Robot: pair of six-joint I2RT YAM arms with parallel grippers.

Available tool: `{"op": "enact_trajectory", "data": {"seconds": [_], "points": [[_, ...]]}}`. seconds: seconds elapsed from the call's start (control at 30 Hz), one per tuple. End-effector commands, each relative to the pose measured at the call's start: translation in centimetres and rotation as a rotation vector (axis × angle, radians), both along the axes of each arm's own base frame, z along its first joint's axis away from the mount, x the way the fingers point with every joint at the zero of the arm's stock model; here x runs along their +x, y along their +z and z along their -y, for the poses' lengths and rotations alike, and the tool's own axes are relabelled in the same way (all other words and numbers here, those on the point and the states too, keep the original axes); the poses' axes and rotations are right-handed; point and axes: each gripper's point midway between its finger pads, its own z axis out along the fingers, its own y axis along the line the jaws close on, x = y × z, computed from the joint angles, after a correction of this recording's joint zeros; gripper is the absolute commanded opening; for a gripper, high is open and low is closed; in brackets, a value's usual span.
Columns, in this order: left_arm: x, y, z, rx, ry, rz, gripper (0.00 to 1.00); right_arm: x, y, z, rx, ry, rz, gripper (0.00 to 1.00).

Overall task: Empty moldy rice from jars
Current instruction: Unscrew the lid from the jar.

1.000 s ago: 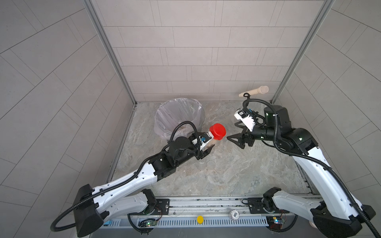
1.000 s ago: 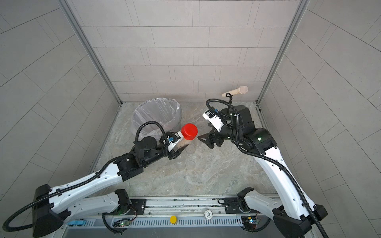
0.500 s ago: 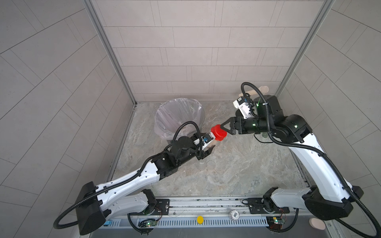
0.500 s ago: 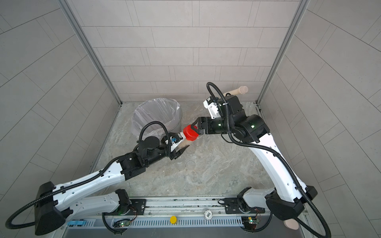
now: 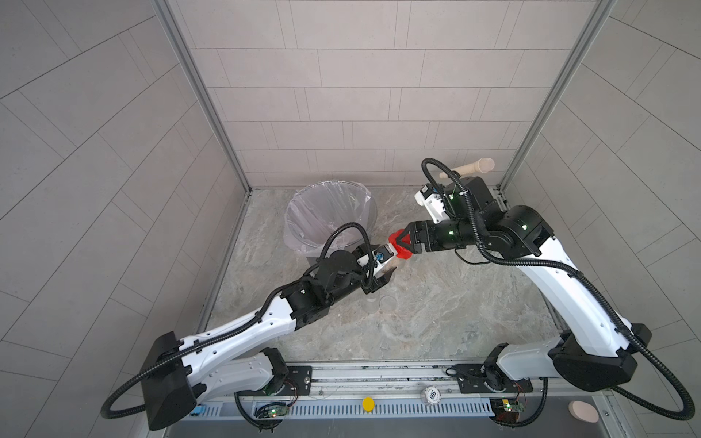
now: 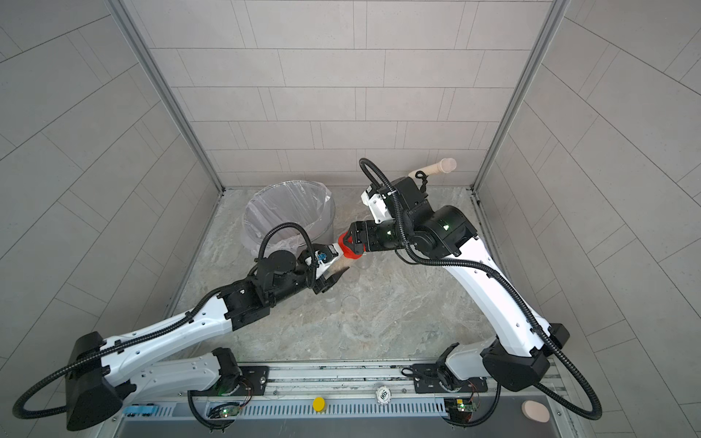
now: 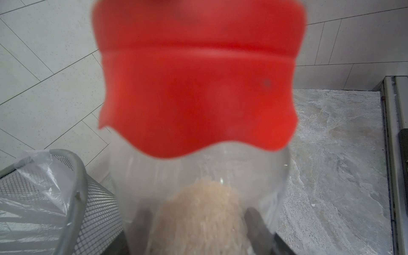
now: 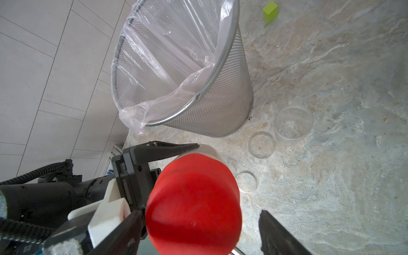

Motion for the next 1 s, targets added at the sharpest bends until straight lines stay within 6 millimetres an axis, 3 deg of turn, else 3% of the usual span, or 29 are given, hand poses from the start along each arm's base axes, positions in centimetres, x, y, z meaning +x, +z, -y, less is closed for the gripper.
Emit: {"op": "enact_trajectory", "data": {"seconds": [0.0, 0.43, 0.7, 0.97], "points": [[0.3, 3.2, 0.4, -0.063, -0.004, 0.066, 0.00, -0.2, -0.4, 0.0, -0.018, 0.001, -0.009, 0.85], [0.3, 3.4, 0.3, -0.067, -0.002, 0.067, 0.00, -0.6, -1.4, -1.1, -0.047, 0.050, -0.028, 0.77], [-0.3, 2.4, 0.3, -0.055, -0.031, 0.026, 0.00, -0.2, -1.8, -0.1, -0.180, 0.176, 0.119, 0.37], [-1.0, 0.1, -0.3, -0.102, -0.053, -0.066, 0.00, -2.3, -2.8, -2.0, -0.227, 0.605, 0.241, 0.28]]}}
